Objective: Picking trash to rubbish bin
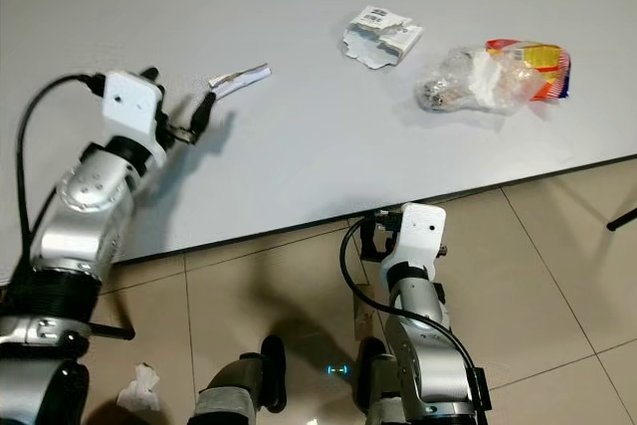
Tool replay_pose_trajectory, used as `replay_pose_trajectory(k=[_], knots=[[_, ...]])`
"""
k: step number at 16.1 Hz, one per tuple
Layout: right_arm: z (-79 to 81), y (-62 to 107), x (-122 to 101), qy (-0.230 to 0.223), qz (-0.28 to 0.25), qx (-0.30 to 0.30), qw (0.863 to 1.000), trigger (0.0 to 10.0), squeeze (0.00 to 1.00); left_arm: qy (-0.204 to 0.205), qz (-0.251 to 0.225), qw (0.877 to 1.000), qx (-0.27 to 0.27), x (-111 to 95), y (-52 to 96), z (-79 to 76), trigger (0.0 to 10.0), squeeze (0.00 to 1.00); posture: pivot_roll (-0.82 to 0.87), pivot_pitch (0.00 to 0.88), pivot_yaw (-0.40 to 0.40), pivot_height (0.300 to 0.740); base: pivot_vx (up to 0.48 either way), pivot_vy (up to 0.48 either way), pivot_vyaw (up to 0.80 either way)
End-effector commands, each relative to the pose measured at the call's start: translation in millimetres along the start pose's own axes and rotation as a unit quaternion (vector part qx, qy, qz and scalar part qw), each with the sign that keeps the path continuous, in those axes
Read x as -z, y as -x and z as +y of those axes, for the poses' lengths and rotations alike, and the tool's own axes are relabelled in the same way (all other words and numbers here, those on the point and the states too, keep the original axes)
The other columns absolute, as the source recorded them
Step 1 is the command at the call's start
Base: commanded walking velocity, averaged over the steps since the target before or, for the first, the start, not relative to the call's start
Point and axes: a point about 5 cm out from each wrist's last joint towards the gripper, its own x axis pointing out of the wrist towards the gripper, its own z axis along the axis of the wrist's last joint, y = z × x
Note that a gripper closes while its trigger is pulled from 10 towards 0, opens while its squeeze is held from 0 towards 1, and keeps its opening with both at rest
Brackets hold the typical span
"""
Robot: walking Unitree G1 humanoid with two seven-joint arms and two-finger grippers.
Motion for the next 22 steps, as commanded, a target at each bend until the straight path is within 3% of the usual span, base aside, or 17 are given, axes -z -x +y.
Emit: replay_pose_trajectory(k=[1,8,10,13,14,15,18,22], knots=[[7.8,6.0,5.8,-0.017,0.016,-0.004,1.0,10.0,0.0,-0.007,0.017,1.0,-0.004,6.0,1.1,6.2,10.0,0.0,0.0,0.309,0.059,0.74,0.0,0.0,0.0],[6.0,18.1,6.3,-0.016,0.024,-0.002,1.0,10.0,0.0,-0.055,0.019,0.997,0.052,-4.6,-16.8,19.8,10.0,0.0,-0.02,0.35,0.053,0.74,0.0,0.0,0.0],[9.1,18.1,6.4,-0.018,0.025,-0.004,1.0,10.0,0.0,-0.034,0.005,0.999,0.026,-15.4,-23.3,33.3,10.0,0.0,-0.02,0.346,0.051,0.74,0.0,0.0,0.0],[12.3,15.3,4.2,-0.02,0.023,-0.01,0.999,10.0,0.0,-0.026,-0.002,0.999,0.038,-21.5,-26.5,40.8,10.0,0.0,0.0,0.323,0.053,0.74,0.0,0.0,0.0],[12.6,13.9,3.9,-0.019,0.022,-0.012,1.0,10.0,0.0,-0.03,0.002,0.999,0.025,-21.8,-28.0,43.9,10.0,0.0,0.0,0.317,0.056,0.74,0.0,0.0,0.0],[14.2,11.5,3.4,-0.019,0.019,-0.014,1.0,10.0,0.0,-0.035,0.035,0.999,-0.005,-13.3,-29.6,47.1,10.0,0.0,0.0,0.306,0.063,0.74,0.0,0.0,0.0],[11.0,11.1,0.0,-0.021,0.014,-0.007,1.0,10.0,0.0,-0.045,0.025,0.995,0.083,-7.1,-28.7,16.2,10.0,0.0,-0.01,0.309,0.064,0.74,0.0,0.0,0.0],[8.6,16.2,-0.1,-0.019,0.015,-0.005,1.0,10.0,0.0,-0.05,0.045,0.996,0.05,-13.6,-39.4,35.3,10.0,0.0,-0.01,0.338,0.063,0.74,0.0,0.0,0.0]])
